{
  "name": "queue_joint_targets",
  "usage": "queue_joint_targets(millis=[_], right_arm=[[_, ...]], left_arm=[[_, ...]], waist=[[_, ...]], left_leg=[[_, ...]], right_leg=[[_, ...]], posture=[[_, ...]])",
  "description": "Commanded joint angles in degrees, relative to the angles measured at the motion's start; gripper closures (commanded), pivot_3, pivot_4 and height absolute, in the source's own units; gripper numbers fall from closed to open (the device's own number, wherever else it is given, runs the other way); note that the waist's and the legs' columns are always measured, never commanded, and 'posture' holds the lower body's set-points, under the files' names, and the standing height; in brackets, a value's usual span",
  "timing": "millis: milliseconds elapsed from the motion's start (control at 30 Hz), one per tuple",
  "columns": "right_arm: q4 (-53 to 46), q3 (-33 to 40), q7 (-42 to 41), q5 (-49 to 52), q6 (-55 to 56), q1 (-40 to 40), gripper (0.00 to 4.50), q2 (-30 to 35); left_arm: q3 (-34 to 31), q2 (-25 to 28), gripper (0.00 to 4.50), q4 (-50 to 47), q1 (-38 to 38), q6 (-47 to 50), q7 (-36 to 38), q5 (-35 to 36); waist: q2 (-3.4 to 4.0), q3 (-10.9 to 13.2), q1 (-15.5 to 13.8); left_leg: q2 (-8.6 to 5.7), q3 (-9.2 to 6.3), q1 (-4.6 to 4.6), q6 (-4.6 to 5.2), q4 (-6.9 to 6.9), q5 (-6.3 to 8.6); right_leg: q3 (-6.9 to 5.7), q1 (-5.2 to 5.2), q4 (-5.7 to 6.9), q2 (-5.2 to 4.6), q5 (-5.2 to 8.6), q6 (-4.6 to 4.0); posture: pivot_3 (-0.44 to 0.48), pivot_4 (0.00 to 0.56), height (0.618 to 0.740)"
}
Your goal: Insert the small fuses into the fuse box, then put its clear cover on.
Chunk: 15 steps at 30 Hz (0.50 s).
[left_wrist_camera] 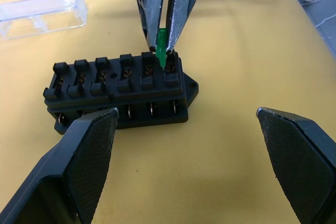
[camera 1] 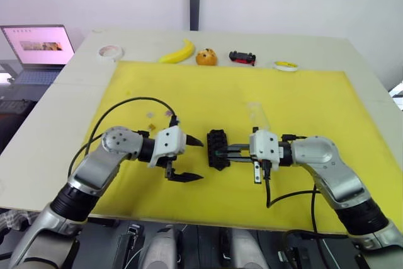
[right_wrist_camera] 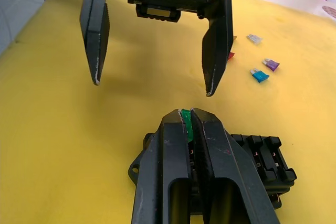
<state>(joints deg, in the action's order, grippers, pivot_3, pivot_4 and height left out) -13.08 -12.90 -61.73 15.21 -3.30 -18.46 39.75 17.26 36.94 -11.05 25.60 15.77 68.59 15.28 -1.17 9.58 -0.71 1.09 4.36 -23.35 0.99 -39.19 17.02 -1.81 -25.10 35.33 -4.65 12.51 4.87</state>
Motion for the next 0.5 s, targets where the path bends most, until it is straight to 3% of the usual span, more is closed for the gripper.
queue_joint_targets(millis=[33,500], right_arm=[[-0.3,0.8,-0.6,-0.1,1.5,0.2,4.5,-0.3],[0.6,0.3,-1.1,-2.3,3.7,1.0,4.5,-0.5]], left_arm=[[-0.6,-0.3,0.06,-0.1,1.1,-1.1,0.1,-0.2],[-0.8,-0.7,0.06,-0.5,0.9,-0.6,0.1,0.0]], waist=[[0.0,0.0,0.0],[0.0,0.0,0.0]], left_leg=[[0.0,0.01,0.0,0.0,0.0,0.0],[-0.02,0.01,0.01,0.0,-0.01,0.0]], right_leg=[[0.0,0.0,0.0,0.0,0.0,0.0],[-0.01,0.02,0.02,0.0,0.0,0.0]], posture=[[0.0,0.15,0.74],[0.0,0.15,0.74]])
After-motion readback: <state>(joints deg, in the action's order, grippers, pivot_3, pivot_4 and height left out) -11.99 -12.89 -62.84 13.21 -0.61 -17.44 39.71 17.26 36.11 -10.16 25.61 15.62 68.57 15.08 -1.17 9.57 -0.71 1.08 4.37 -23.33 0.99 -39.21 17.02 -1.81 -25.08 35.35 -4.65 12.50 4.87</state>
